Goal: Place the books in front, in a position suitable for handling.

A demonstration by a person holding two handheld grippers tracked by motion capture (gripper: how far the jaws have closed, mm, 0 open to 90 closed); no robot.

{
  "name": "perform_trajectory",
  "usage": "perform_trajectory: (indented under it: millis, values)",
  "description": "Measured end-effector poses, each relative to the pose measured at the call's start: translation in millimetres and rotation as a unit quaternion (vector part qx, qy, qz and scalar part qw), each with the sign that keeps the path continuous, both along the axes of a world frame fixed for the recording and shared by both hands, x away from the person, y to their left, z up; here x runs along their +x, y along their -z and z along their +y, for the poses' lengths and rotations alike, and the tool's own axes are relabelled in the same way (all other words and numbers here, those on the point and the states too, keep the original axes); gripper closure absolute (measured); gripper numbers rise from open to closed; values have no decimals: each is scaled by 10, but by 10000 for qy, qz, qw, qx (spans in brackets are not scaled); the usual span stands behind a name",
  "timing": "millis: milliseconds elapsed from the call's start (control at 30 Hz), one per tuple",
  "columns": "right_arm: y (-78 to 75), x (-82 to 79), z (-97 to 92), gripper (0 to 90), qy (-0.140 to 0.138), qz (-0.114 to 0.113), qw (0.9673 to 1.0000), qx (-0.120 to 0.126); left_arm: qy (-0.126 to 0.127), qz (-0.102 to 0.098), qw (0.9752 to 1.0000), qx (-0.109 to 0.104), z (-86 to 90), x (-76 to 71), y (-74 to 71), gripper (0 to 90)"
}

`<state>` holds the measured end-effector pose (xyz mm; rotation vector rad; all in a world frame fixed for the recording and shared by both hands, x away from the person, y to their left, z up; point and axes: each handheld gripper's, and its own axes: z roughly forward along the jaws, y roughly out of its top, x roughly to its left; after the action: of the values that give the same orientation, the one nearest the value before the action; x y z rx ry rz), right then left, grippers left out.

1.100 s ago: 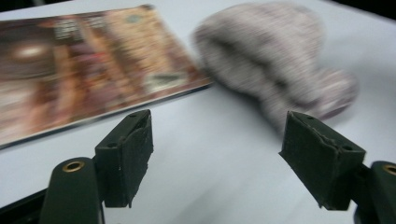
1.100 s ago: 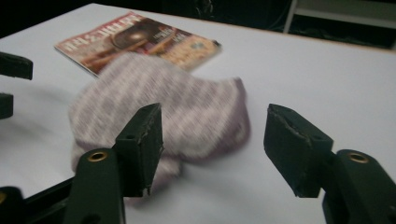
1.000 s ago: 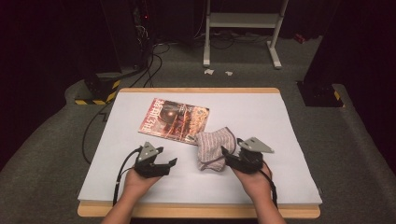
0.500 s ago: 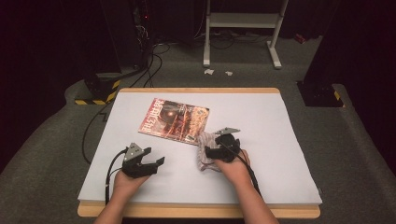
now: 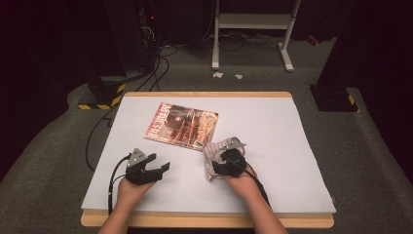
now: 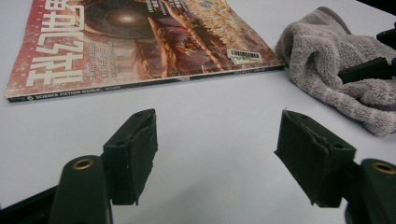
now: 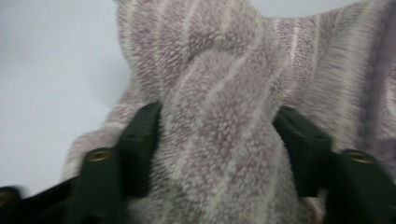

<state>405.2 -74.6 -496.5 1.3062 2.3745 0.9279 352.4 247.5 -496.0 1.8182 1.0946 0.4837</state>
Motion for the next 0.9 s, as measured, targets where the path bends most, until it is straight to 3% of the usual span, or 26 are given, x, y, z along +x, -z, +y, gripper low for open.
perform_trajectory:
  millis: [33,67,167,300,500,533,633,833,900]
  values:
    - [0,0,0,468,0,0,10000,0,0,0,10000,0,0,0,0,298]
    - [-7,-16,9,586,-139,25,9999,59,6,-10,10000,54,4,0,3,303]
    - [1,-36,19,638,-184,-20,9997,128,-15,-28,10000,82,22,-5,1,319]
    - [1,-45,-19,658,-214,-62,9994,259,-46,-50,10000,32,56,-9,12,357]
    - [-93,-103,-127,662,23,-437,9986,310,-88,-92,9999,48,87,-12,16,377]
    - [-162,-106,-228,662,171,-546,9977,360,-13,-88,10000,-26,102,-12,16,421]
    - [-249,-100,-376,661,321,-690,9964,372,-12,-120,9999,-84,117,-11,10,422]
    - [-427,-81,-858,661,828,-898,9917,399,-76,-101,9999,32,118,-11,24,419]
    - [-491,-88,-1105,660,1096,-1000,9886,265,-118,-112,9998,68,112,-11,33,412]
